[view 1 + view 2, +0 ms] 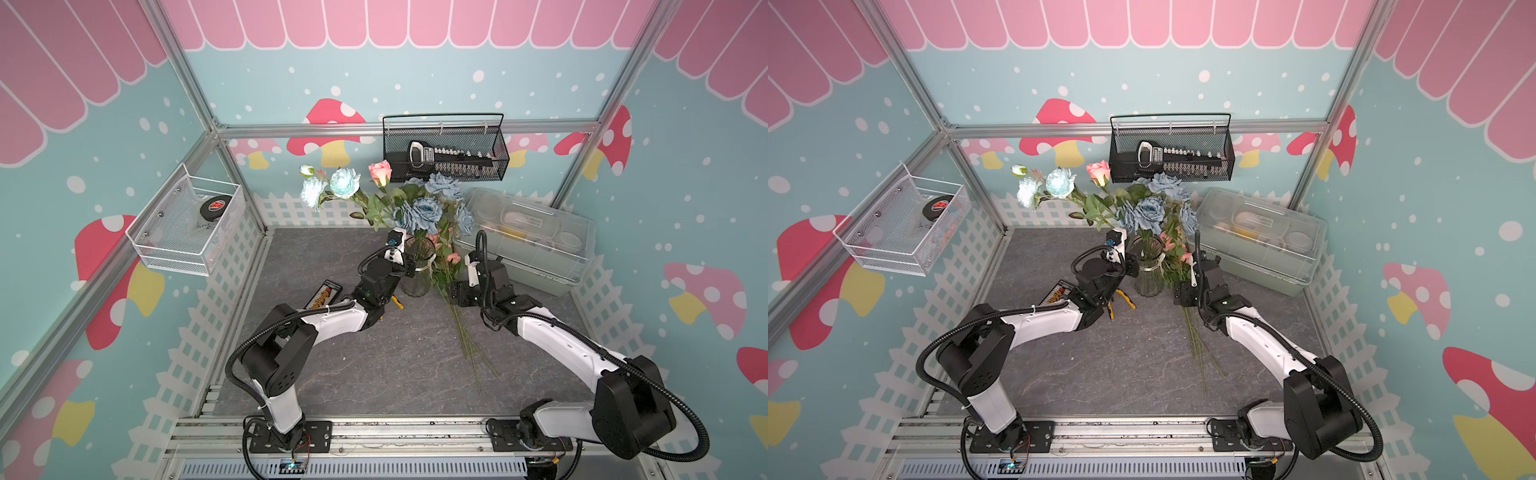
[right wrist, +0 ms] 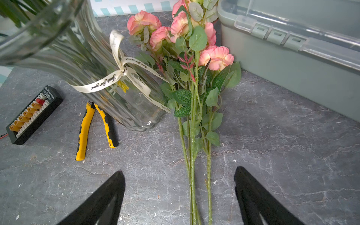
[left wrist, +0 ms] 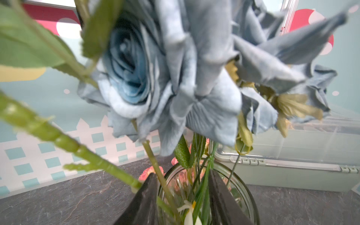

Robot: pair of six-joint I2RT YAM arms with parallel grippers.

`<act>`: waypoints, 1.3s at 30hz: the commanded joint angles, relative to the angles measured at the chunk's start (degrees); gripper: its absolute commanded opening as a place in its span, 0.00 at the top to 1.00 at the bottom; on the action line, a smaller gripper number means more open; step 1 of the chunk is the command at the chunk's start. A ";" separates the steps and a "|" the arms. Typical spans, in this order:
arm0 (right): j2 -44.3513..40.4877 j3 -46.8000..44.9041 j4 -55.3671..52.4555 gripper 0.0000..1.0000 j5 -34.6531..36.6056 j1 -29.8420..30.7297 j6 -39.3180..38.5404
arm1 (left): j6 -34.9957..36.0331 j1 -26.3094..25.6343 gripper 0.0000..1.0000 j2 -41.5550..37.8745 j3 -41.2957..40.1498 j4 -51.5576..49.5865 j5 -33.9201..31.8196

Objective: Pick out pink flowers from the vase
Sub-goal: Pick up the flower from the vase.

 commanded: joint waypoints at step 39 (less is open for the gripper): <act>-1.38 -1.55 2.03 0.16 -1.63 -0.11 -0.13 | 4.76 -2.00 1.00 -7.35 6.17 -6.70 2.14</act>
